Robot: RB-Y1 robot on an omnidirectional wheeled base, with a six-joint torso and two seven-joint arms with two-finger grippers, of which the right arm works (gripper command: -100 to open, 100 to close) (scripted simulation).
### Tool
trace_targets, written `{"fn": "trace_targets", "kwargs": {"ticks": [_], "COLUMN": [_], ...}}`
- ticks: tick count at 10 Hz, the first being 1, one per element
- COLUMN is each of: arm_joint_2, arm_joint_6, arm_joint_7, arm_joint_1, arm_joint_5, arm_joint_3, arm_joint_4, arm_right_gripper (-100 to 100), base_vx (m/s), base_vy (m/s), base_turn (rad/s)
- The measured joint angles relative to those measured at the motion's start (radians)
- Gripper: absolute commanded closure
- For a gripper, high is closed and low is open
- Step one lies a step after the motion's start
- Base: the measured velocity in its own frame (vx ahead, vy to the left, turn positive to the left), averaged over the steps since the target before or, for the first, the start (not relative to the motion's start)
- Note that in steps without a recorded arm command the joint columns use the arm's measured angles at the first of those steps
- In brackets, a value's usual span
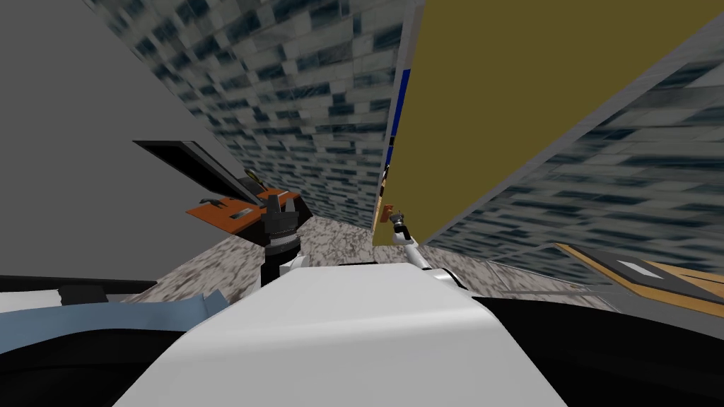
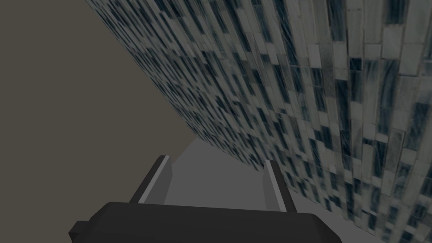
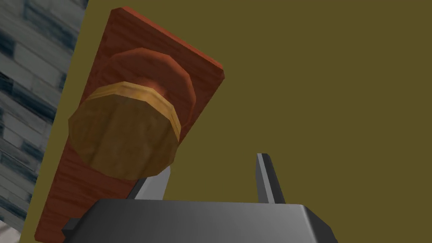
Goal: Pull the door open
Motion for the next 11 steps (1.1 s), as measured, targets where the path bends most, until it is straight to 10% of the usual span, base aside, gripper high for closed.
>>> {"fn": "trace_targets", "kwargs": {"ticks": [11], "arm_joint_2": [0.068], "arm_joint_6": [0.033], "arm_joint_7": [-0.165], "arm_joint_1": [0.015], "arm_joint_5": [-0.109], "arm_joint_3": [0.02], "arm_joint_4": [-0.056], "arm_right_gripper": [-100], "base_vx": [-0.058], "base_vy": [-0.022], "base_turn": [0.009]}}
